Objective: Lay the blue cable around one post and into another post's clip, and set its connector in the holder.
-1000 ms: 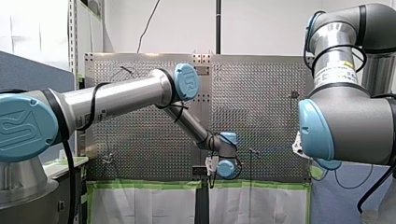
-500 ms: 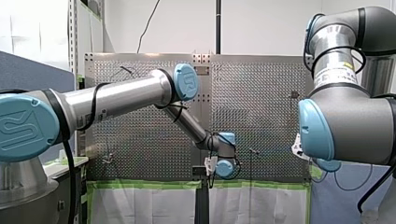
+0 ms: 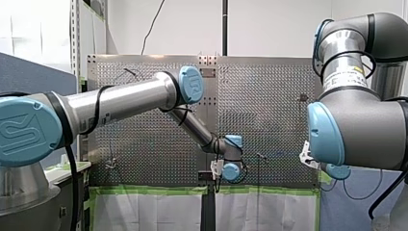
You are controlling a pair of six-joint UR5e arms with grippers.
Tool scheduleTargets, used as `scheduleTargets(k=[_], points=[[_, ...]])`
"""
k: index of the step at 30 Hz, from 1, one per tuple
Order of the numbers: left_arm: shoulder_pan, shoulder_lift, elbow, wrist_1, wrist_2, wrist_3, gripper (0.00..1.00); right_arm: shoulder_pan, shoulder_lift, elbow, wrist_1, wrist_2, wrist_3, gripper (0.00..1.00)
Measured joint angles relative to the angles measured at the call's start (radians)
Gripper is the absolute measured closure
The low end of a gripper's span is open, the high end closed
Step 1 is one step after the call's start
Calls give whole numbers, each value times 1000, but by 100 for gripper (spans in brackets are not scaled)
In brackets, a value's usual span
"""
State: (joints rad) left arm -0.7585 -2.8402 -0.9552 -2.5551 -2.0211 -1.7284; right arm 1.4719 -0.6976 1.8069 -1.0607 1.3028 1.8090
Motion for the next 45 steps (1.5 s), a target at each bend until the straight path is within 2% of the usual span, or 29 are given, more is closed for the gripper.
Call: scheduleTargets(k=[12, 18, 28, 40, 45], points=[[-10, 2, 6, -10, 9, -11, 100, -2, 0, 0, 8, 3, 1, 100], [-26, 2, -1, -21, 3, 10, 100, -3, 1, 0, 14, 6, -2, 100], [-52, 2, -58, -11, -3, 48, 100, -1, 1, 0, 15, 7, -3, 100], [-43, 1, -36, 17, 0, 13, 100, 1, 2, 0, 16, 7, -1, 100], [-28, 0, -47, 21, -3, 8, 100, 1, 2, 0, 16, 8, 0, 100]])
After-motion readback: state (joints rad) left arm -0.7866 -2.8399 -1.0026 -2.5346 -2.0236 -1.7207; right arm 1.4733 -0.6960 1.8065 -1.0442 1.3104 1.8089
